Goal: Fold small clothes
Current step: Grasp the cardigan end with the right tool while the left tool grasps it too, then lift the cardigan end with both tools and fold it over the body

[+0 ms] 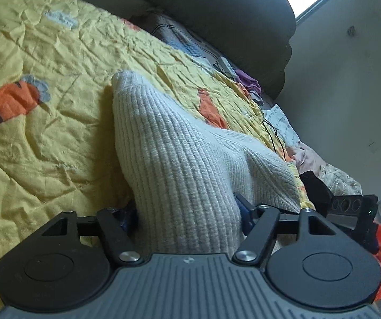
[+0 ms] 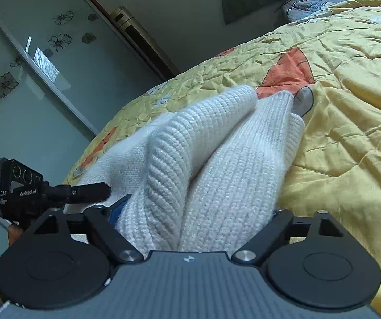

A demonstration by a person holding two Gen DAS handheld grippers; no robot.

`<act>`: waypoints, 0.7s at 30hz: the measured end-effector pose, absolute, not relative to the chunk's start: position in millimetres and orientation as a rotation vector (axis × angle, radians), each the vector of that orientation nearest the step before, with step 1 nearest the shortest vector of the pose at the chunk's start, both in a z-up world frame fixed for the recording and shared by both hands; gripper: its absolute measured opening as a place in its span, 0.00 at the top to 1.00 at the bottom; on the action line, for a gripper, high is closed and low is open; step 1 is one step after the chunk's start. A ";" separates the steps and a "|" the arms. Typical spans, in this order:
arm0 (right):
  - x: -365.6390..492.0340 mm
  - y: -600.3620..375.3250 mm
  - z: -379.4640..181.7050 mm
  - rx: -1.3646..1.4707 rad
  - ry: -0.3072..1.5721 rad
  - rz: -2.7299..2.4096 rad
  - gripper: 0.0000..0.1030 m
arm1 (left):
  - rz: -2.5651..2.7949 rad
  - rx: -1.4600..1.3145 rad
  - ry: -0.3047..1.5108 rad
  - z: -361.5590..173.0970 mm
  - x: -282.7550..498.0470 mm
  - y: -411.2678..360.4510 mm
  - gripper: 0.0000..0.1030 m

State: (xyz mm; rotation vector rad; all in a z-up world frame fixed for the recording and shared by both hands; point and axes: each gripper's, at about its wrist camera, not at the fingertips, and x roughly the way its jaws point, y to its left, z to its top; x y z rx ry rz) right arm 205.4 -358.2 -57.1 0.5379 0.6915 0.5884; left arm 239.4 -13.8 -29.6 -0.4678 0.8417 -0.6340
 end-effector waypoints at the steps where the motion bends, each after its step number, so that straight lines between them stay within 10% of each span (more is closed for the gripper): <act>1: 203.7 -357.5 -54.5 0.537 0.684 0.578 0.34 | -0.628 -0.440 0.821 -26.4 235.5 -16.2 0.38; 21: 229.9 -280.4 -17.9 0.354 0.627 0.524 0.42 | -0.433 -0.273 0.743 2.9 242.7 20.3 0.37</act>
